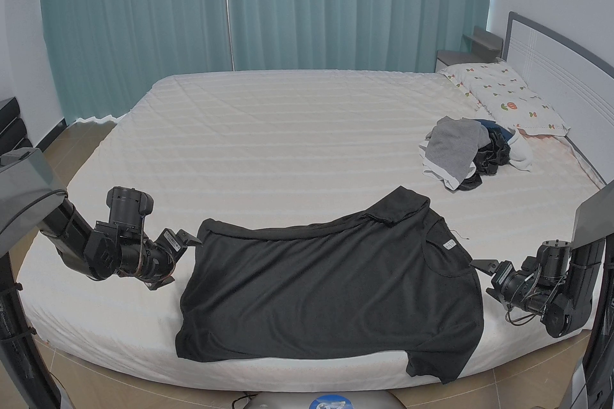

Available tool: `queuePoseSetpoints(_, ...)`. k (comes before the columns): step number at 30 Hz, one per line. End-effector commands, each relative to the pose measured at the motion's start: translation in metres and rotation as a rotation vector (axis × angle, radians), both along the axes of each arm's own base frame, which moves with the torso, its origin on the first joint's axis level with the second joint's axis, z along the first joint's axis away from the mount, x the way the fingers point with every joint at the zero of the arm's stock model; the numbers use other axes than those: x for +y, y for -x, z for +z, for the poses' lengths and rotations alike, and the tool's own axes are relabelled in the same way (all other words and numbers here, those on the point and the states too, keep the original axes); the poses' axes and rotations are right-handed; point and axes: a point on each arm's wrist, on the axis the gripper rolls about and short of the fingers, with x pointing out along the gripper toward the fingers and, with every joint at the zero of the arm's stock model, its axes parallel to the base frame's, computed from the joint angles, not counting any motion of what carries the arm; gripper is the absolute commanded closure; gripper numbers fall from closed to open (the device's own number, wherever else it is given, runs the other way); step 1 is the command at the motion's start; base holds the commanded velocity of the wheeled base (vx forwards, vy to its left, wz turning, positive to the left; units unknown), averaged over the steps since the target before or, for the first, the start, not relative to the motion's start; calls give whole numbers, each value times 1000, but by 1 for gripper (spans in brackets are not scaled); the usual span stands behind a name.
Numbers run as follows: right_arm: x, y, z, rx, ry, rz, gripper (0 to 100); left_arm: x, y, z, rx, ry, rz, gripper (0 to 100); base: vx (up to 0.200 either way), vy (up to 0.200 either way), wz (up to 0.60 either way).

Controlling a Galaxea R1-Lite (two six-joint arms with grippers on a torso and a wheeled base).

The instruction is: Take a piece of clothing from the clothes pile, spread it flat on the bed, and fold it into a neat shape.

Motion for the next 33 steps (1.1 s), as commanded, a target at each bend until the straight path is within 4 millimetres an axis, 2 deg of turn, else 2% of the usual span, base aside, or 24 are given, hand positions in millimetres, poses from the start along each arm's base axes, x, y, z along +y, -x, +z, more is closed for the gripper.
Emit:
queuePoseSetpoints(1, 2, -1, -4, 8, -1, 7, 0, -1, -5, -12, 24, -3, 1, 0, 0, 0, 0)
queuePoseSetpoints(5, 3, -1, -4, 9, 0, 11, 0, -1, -7, -11, 19, -2, 7, 0, 0, 0, 0)
queuePoseSetpoints(10, 5, -1, -7, 20, 1, 15, 0, 0, -27, -7, -37, -6, 23, 0, 0, 0, 0)
queuePoseSetpoints(15, 10, 0, -10, 33, 0, 33, 0, -3, -65, -16, -89, -40, 51, 0, 0, 0, 0)
queuePoseSetpoints(19, 12, 0, -18, 58, 4, 38, 0, -6, -102, -36, -125, -44, 61, 0, 0, 0, 0)
queuePoseSetpoints(23, 10, -4, -21, 55, 5, 32, 0, -8, -126, -48, -163, -53, 50, 0, 0, 0, 0)
queuePoseSetpoints(27, 9, -7, -23, 50, 5, 28, 0, -14, -134, -67, -163, -111, 25, 0, 0, 0, 0)
queuePoseSetpoints(33, 11, -9, -24, 48, 5, 33, 0, -14, -135, -75, -160, -165, 30, 0, 0, 0, 0)
